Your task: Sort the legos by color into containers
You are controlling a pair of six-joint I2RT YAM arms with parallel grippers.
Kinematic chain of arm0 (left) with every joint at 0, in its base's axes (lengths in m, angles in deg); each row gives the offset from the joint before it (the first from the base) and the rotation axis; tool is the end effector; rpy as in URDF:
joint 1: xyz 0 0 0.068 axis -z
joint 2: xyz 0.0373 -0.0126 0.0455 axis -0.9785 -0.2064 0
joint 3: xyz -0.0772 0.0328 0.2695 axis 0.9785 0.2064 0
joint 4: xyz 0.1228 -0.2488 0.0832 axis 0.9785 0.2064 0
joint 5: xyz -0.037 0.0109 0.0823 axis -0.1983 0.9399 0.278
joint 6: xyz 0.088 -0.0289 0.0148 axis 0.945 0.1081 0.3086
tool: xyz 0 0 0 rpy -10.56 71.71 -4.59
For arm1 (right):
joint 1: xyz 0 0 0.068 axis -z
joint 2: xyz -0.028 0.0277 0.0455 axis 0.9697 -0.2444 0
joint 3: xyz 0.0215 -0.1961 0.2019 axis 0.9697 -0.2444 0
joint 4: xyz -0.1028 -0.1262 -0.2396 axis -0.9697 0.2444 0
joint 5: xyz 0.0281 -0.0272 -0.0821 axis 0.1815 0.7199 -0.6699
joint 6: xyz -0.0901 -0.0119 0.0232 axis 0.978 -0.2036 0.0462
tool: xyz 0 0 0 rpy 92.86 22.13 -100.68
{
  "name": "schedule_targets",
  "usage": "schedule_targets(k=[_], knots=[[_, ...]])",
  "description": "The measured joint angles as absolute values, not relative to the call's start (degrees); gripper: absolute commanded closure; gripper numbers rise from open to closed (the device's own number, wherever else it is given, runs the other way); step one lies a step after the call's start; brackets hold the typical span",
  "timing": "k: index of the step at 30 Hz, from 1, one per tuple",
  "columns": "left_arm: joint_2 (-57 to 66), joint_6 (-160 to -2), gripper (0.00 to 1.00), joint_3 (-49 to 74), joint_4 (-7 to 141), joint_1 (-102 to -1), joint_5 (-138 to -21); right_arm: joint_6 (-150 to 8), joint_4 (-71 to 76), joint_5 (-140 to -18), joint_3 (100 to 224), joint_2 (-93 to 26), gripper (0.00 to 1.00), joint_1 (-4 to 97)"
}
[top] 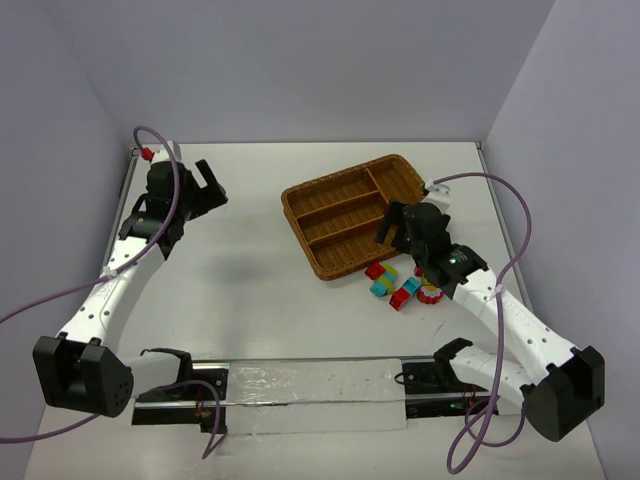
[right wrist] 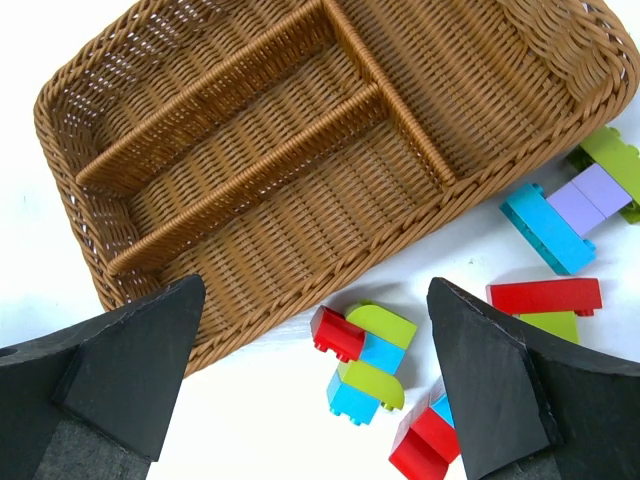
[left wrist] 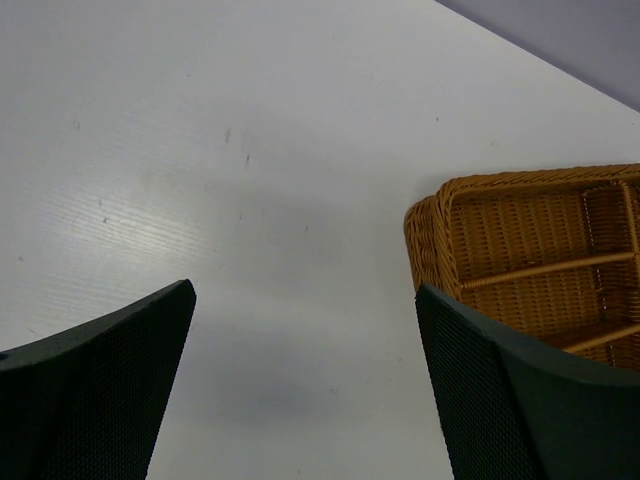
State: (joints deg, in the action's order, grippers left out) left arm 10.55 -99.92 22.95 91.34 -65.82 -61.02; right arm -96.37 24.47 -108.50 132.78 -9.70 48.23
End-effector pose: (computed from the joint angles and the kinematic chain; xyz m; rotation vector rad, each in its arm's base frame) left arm 0.3356 -0.0575 0.3148 -0.4362 2.0483 -0.2657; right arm 0.2630 0.1019 0.2669 0.3024 2.0921 0.2076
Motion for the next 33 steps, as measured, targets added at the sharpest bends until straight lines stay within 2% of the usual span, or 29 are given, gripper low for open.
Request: schedule_targets(k=[16, 19, 20, 22, 28, 33], knots=[[12.45, -100.87, 0.01, 22.95, 91.32, -65.79, -62.12, -99.92, 26.93, -106.79, 130.51, -10.0, 0.01, 48.18], [11.88, -101.18, 0.01, 22.95, 91.49, -65.79, -62.12, -102.68, 28.43, -106.77, 127.77, -9.93, 0.09, 48.08], [11.44, -101.37, 0.01, 22.95, 91.58, -65.79, -62.12, -103.62, 28.84, -106.75, 126.53, -9.59, 0.19, 48.02], [10.44, -101.67, 0.01, 22.95, 91.81, -65.76, -62.15, -104.86, 29.59, -106.64, 124.05, -7.75, 0.24, 47.85], [8.69, -102.11, 0.01, 22.95, 91.89, -65.66, -62.58, -106.27, 30.65, -105.53, 120.04, 0.48, 0.24, 46.0], [7.15, -102.41, 0.01, 22.95, 91.89, -65.21, -63.04, -106.19, 30.09, -105.34, 120.05, -2.93, 0.24, 43.03]])
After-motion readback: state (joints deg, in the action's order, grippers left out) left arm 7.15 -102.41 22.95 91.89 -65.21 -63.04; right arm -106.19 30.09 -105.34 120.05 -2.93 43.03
